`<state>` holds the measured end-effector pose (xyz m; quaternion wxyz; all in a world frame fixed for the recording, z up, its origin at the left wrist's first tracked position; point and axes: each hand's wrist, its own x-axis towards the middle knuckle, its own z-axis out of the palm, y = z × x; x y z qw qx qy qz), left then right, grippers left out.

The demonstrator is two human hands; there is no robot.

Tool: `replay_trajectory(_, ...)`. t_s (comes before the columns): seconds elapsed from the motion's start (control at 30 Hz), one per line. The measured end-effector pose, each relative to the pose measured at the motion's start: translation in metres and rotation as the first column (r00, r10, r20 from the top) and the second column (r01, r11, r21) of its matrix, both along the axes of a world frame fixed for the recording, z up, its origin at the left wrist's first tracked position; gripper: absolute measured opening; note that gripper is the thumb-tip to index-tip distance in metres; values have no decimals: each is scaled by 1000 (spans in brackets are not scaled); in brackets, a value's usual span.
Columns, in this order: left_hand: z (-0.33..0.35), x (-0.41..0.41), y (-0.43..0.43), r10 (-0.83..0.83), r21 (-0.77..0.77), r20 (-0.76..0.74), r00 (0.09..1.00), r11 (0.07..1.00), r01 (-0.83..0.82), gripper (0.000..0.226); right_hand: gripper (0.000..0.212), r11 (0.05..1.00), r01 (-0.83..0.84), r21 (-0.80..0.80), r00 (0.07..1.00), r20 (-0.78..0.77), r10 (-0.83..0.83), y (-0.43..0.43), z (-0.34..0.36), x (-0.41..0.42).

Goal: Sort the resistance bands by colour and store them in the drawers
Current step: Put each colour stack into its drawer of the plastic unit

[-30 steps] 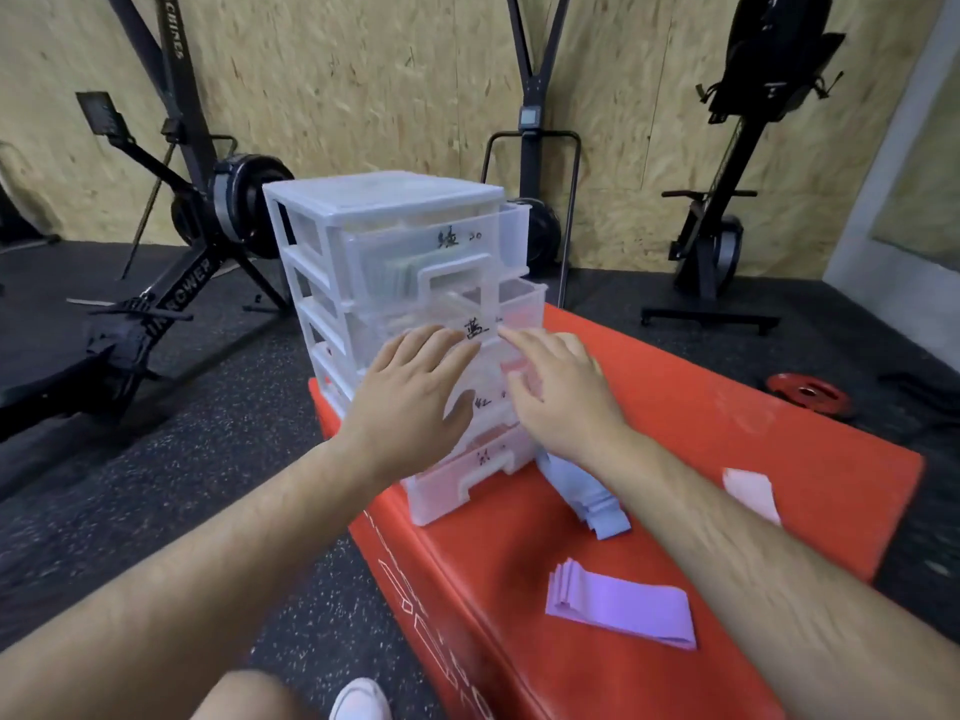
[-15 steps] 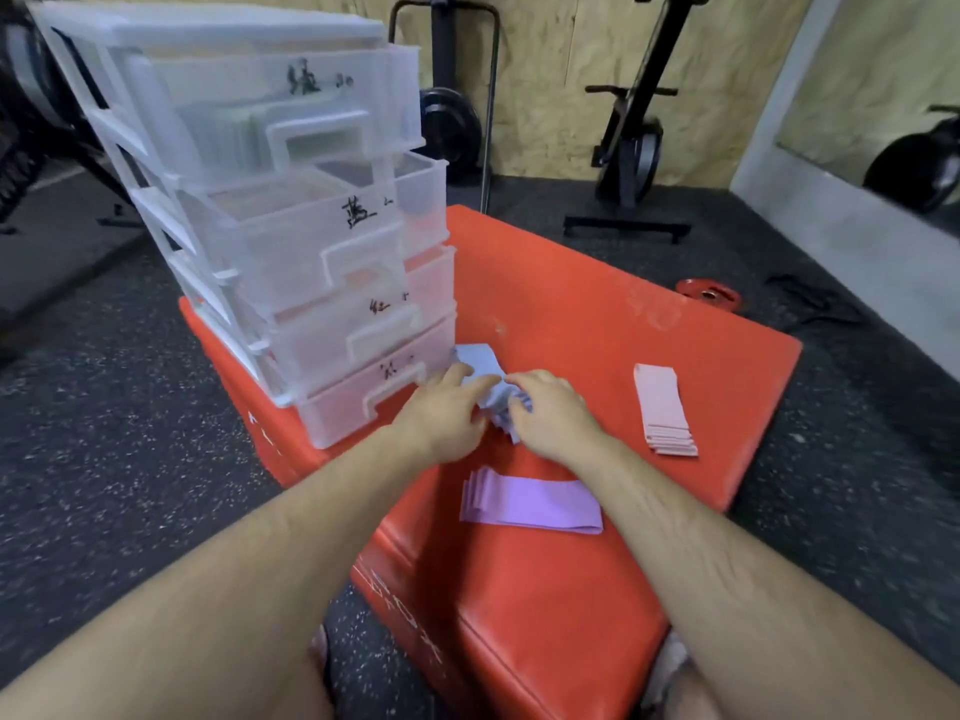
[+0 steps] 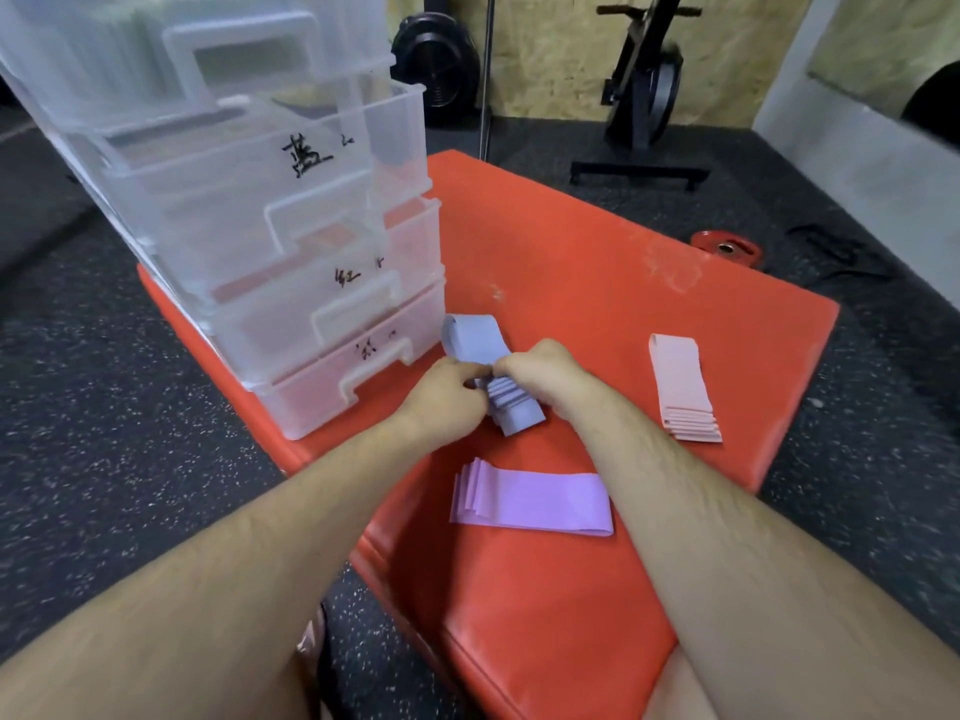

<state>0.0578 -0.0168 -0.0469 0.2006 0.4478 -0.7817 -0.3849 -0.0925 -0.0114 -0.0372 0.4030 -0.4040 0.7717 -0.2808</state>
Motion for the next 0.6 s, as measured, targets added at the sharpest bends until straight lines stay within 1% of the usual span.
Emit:
replay_trajectory(0.07, 3, 2, 2, 100, 116, -68, 993, 989, -92, 32, 15, 1000, 13, 15, 994, 109, -14, 4, 5, 1)
replay_trajectory(0.13, 0, 7, 0, 230, 227, -160, 960, 955, -191, 31, 19, 1000, 15, -10, 988, 151, -13, 9, 7, 3)
replay_trajectory(0.17, 0, 9, -1, 283, 268, -212, 935, 937, -222, 27, 19, 999, 24, -35, 984, 178, -17, 12, 8, 5)
replay_trajectory(0.23, 3, 14, 1, 361, 314, -303, 882, 911, -265, 8, 14, 995, 38, -94, 966, 257, -12, 18, 14, 9)
replay_trajectory(0.27, 5, 15, 2, 394, 341, -338, 855, 898, -278, 12, 11, 991, 35, -128, 955, 295, 4, 20, 18, 12)
replay_trajectory(0.3, 6, 16, 2, 425, 384, -363, 829, 879, -282, 30, 9, 985, 25, -173, 942, 334, 35, 23, 23, 14)
replay_trajectory(0.33, 11, 16, 4, 439, 445, -393, 808, 860, -250, 47, 14, 974, 15, -226, 927, 369, 71, 24, 26, 15)
replay_trajectory(0.37, 14, 16, 4, 420, 496, -438, 795, 850, -175, 54, 19, 959, 11, -284, 907, 407, 110, 26, 31, 16)
replay_trajectory(0.43, 25, 17, 9, 317, 498, -526, 789, 867, -17, 43, 21, 924, 16, -383, 868, 464, 178, 31, 41, 16)
replay_trajectory(0.47, 31, 20, 10, 294, 472, -545, 785, 882, -2, 40, 25, 908, 10, -420, 853, 478, 211, 33, 46, 16)
replay_trajectory(0.53, 42, 25, 12, 280, 387, -585, 761, 921, -42, 38, 32, 887, -7, -462, 832, 490, 262, 40, 53, 14)
replay_trajectory(0.6, 51, 33, 15, 225, 299, -585, 779, 953, -50, 38, 35, 876, -15, -482, 813, 504, 292, 49, 58, 15)
